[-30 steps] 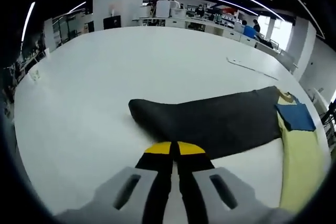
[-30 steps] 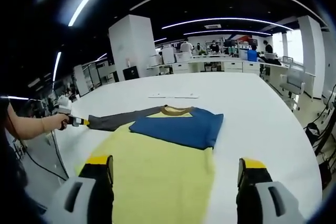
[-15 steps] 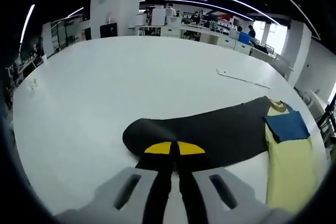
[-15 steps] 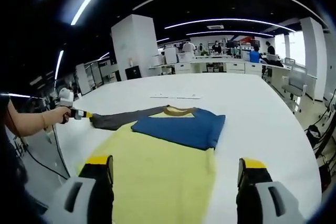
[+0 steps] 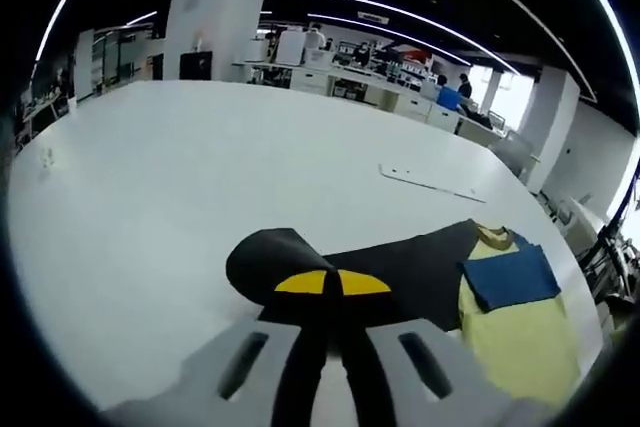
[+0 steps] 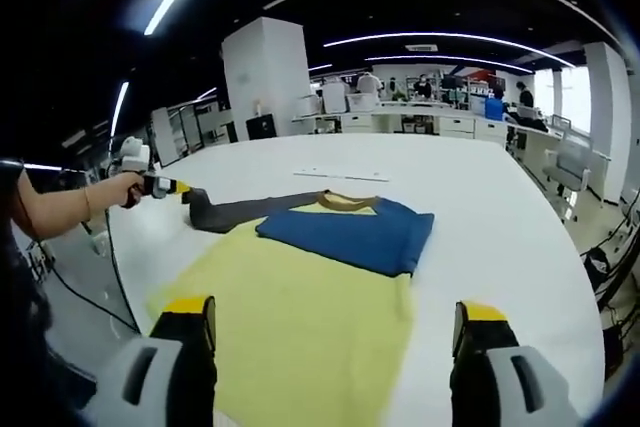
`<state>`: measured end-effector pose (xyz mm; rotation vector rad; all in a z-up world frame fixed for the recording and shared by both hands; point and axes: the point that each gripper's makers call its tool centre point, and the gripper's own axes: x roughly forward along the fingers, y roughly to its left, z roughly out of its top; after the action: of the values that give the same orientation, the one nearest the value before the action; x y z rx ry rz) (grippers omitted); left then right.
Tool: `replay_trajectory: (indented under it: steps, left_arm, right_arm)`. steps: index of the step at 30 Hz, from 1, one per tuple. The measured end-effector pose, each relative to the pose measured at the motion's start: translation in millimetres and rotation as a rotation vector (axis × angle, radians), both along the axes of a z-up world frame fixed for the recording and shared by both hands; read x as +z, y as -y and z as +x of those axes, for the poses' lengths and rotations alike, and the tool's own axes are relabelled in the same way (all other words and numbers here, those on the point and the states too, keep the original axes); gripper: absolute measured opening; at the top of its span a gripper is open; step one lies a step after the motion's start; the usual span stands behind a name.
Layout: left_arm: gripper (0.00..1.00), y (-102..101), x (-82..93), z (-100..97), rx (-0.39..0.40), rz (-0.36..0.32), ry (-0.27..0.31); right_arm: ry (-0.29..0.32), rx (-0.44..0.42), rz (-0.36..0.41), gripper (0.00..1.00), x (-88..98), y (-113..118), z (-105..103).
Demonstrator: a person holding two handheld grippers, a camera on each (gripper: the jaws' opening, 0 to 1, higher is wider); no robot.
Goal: Fold the garment on the visible template until the final outline fits inside the template.
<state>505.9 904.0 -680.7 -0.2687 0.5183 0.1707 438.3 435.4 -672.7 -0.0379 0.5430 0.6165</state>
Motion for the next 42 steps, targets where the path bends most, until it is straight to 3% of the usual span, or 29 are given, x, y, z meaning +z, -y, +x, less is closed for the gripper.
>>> replay_trajectory:
  steps: [12, 24, 42]
  left_arm:
    - [0.0, 44, 26.1, 23.5, -0.067, -0.038, 0.066]
    - [0.0, 95, 40.7, 49.0, -0.144, -0.067, 0.102]
    - [0.0, 169, 49.0, 75.0, -0.246, -0.118, 0.128]
  right_arm:
    - [-0.027, 0.056, 0.018, 1.0, -8.1, -10, -11]
    - [-0.034, 0.063, 0.014, 1.0, -12.1, -10, -13]
    - [-0.044, 0.043, 0.02, 1.0, -15.9, -2, -16]
